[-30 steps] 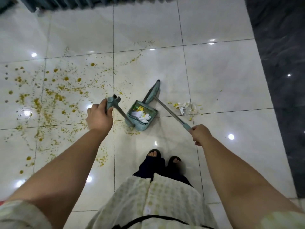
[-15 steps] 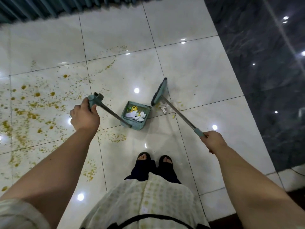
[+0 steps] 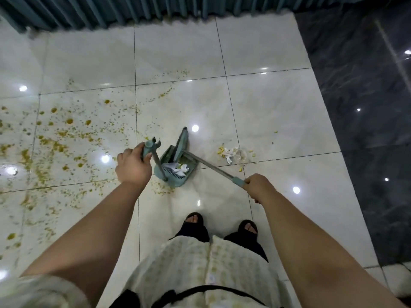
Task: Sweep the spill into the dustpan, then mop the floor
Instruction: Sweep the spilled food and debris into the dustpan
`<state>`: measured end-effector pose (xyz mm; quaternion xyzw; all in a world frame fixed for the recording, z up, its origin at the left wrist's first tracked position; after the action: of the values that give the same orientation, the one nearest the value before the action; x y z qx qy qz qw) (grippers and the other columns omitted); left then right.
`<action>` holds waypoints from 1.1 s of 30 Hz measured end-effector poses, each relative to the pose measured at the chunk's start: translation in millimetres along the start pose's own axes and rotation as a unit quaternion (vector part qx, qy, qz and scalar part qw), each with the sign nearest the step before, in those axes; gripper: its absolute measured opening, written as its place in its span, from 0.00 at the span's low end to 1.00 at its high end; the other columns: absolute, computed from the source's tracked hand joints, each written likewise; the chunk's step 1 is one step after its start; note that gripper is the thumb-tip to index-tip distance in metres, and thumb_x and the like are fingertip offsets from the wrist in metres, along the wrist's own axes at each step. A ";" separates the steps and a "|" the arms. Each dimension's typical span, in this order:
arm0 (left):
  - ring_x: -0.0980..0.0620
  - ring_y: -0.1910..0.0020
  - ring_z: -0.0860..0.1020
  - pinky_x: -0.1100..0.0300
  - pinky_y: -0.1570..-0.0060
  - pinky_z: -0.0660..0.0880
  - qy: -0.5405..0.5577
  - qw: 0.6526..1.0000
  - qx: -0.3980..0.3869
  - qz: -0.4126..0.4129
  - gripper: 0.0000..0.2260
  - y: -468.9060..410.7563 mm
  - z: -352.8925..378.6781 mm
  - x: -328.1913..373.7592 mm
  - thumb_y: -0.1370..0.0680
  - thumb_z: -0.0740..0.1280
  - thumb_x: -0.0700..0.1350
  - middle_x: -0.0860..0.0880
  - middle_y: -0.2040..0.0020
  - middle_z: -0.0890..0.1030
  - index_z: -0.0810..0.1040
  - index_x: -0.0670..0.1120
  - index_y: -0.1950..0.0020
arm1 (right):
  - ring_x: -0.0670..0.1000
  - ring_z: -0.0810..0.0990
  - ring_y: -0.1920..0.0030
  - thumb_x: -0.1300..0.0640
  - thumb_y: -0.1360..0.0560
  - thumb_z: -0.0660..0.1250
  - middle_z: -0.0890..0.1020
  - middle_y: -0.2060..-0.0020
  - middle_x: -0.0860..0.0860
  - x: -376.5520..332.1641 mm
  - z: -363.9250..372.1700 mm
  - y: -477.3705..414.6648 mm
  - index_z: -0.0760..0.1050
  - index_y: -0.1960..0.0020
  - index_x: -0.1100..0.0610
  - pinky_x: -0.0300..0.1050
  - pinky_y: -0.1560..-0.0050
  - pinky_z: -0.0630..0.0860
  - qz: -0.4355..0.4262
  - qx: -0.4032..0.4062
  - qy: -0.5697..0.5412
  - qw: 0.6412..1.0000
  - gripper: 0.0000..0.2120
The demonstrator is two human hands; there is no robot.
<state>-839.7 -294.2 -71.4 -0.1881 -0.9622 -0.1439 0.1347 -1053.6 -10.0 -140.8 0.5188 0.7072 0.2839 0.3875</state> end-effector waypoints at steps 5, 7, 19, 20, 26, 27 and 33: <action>0.38 0.40 0.69 0.45 0.49 0.72 -0.002 0.998 0.027 -0.062 0.16 27.7 14.9 20.5 0.20 0.61 0.51 0.40 0.45 0.76 0.72 0.52 0.32 | 0.55 0.75 0.74 0.56 0.23 0.63 0.78 0.68 0.60 40.9 -26.4 -23.4 0.80 0.50 0.66 0.41 0.71 0.71 0.037 -0.024 -0.006 0.999 0.14; 0.37 0.40 0.68 0.43 0.46 0.72 -0.005 0.995 0.037 -0.092 0.17 43.8 26.2 37.9 0.20 0.61 0.52 0.40 0.44 0.76 0.71 0.52 0.31 | 0.55 0.76 0.72 0.58 0.24 0.62 0.79 0.66 0.61 70.5 -50.4 -34.1 0.80 0.49 0.66 0.42 0.69 0.72 0.038 -0.034 0.015 0.999 0.12; 0.37 0.37 0.67 0.43 0.44 0.68 -0.010 0.988 0.037 -0.151 0.19 132.1 96.8 160.2 0.19 0.59 0.51 0.38 0.39 0.73 0.68 0.50 0.29 | 0.56 0.75 0.74 0.43 0.24 0.65 0.79 0.67 0.60 253.8 -204.2 -35.1 0.81 0.47 0.61 0.41 0.69 0.73 0.037 -0.027 0.051 0.998 0.21; 0.37 0.37 0.67 0.43 0.43 0.68 -0.007 0.988 0.035 -0.150 0.18 136.4 100.5 168.5 0.19 0.59 0.51 0.38 0.39 0.73 0.68 0.50 0.29 | 0.56 0.75 0.74 0.41 0.24 0.65 0.79 0.67 0.60 264.5 -213.6 -34.4 0.81 0.48 0.60 0.41 0.70 0.72 0.037 -0.023 0.048 0.998 0.22; 0.38 0.38 0.67 0.44 0.44 0.68 0.010 0.991 0.027 -0.134 0.18 148.0 113.5 201.6 0.18 0.59 0.51 0.40 0.40 0.74 0.68 0.52 0.29 | 0.54 0.72 0.77 0.40 0.26 0.68 0.79 0.68 0.60 291.3 -243.0 -27.7 0.80 0.47 0.56 0.39 0.74 0.70 0.015 0.001 -0.005 1.000 0.20; 0.38 0.38 0.67 0.43 0.44 0.68 0.008 0.991 0.025 -0.132 0.18 147.6 113.5 203.8 0.18 0.59 0.51 0.40 0.40 0.74 0.67 0.52 0.29 | 0.54 0.72 0.77 0.41 0.26 0.68 0.79 0.68 0.60 291.4 -244.2 -28.4 0.80 0.45 0.56 0.39 0.75 0.70 0.010 0.002 -0.013 1.000 0.19; 0.38 0.39 0.67 0.43 0.45 0.69 -0.018 0.989 0.038 -0.140 0.18 145.1 96.0 191.8 0.19 0.59 0.51 0.40 0.41 0.74 0.68 0.52 0.29 | 0.55 0.72 0.76 0.42 0.26 0.68 0.78 0.69 0.59 262.2 -229.2 -36.8 0.81 0.45 0.58 0.37 0.77 0.69 -0.025 -0.010 -0.061 0.998 0.20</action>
<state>-972.5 -71.8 -67.0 -0.0486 -0.9860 -0.1212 0.1034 -1307.9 229.1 -113.4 0.5131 0.6922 0.2488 0.4423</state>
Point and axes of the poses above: each hand's wrist, its own y-axis away from the middle knuckle, its own z-axis out of the palm, x = y × z, the point moved 3 cm from there along -y, towards the middle knuckle
